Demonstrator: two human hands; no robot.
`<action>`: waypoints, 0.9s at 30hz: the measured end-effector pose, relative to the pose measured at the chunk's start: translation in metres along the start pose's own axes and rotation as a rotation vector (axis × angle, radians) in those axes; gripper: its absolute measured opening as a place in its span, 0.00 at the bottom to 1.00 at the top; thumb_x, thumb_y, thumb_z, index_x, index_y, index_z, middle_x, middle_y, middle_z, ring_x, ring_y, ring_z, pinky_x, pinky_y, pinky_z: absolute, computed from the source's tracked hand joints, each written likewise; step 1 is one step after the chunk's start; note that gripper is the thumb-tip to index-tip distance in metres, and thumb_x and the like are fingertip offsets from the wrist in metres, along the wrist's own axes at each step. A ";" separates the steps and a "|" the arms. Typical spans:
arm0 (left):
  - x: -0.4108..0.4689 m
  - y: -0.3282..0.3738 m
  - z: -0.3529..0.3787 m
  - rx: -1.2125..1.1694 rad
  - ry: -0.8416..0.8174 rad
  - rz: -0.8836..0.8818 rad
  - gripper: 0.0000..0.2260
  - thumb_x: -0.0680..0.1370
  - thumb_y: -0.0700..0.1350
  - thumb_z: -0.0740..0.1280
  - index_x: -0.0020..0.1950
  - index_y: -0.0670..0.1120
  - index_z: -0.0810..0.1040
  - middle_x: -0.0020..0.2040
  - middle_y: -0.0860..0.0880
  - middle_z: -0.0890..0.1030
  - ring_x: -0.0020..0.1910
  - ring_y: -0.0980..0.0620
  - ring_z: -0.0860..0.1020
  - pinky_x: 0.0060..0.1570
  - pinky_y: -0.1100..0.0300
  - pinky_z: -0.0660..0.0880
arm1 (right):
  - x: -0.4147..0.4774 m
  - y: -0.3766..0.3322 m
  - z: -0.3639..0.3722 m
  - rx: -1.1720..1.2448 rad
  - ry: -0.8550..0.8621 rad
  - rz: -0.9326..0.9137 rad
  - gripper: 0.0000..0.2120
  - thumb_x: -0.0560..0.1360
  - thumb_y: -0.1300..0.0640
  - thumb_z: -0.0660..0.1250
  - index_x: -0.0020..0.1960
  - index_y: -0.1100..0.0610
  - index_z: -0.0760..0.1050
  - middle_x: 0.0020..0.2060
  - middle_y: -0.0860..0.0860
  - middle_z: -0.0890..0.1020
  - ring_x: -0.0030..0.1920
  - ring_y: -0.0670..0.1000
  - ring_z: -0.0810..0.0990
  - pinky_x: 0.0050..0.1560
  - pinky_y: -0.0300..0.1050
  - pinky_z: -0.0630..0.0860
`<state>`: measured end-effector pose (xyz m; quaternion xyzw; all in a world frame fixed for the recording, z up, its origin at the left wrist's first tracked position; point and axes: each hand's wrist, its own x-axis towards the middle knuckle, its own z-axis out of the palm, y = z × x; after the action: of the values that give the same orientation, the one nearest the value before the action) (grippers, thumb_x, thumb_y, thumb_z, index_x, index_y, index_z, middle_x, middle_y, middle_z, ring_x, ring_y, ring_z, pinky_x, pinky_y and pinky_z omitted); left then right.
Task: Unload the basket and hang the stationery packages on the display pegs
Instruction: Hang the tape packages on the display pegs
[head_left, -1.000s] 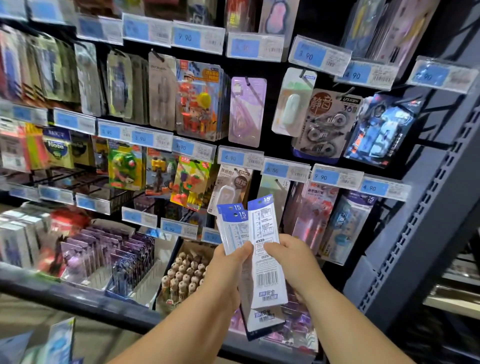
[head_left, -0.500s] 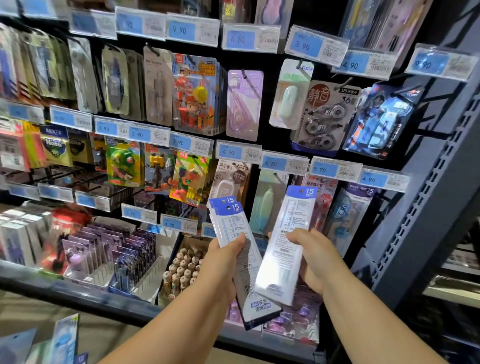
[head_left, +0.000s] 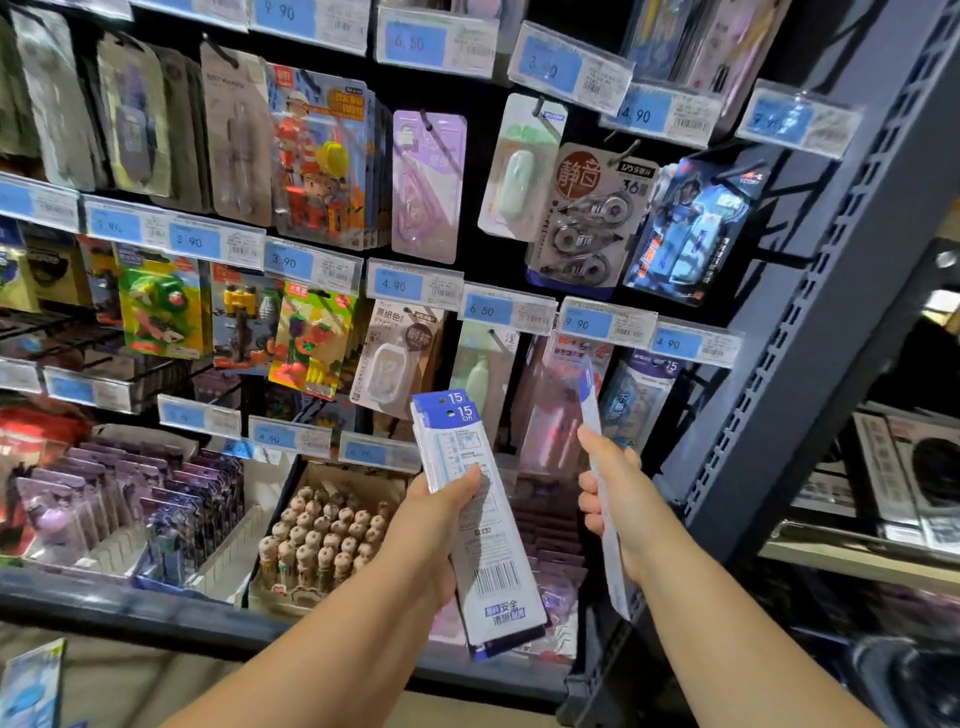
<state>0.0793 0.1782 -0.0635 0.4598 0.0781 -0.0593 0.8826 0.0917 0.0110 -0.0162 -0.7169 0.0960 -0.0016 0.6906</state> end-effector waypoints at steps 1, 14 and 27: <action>0.000 -0.003 0.005 0.000 -0.010 -0.011 0.07 0.80 0.41 0.66 0.58 0.47 0.75 0.48 0.43 0.84 0.43 0.45 0.82 0.41 0.51 0.79 | 0.004 0.002 -0.004 -0.047 0.058 -0.011 0.24 0.78 0.38 0.60 0.64 0.53 0.62 0.36 0.48 0.63 0.30 0.45 0.60 0.29 0.36 0.59; 0.009 -0.014 0.050 -0.014 -0.102 -0.124 0.12 0.80 0.43 0.67 0.63 0.46 0.74 0.48 0.43 0.84 0.43 0.44 0.82 0.45 0.47 0.77 | 0.043 0.021 -0.051 -0.293 0.559 -0.222 0.11 0.80 0.56 0.57 0.62 0.56 0.69 0.59 0.56 0.76 0.56 0.58 0.76 0.58 0.54 0.74; 0.017 -0.010 0.054 -0.023 -0.176 -0.208 0.15 0.80 0.46 0.66 0.66 0.43 0.74 0.41 0.41 0.83 0.36 0.42 0.82 0.40 0.48 0.79 | 0.088 0.018 -0.060 -0.253 0.612 -0.258 0.20 0.80 0.55 0.54 0.71 0.54 0.68 0.65 0.55 0.75 0.62 0.58 0.75 0.64 0.57 0.73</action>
<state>0.0991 0.1272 -0.0442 0.4322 0.0482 -0.1899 0.8802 0.1679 -0.0616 -0.0431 -0.7691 0.2065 -0.2919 0.5298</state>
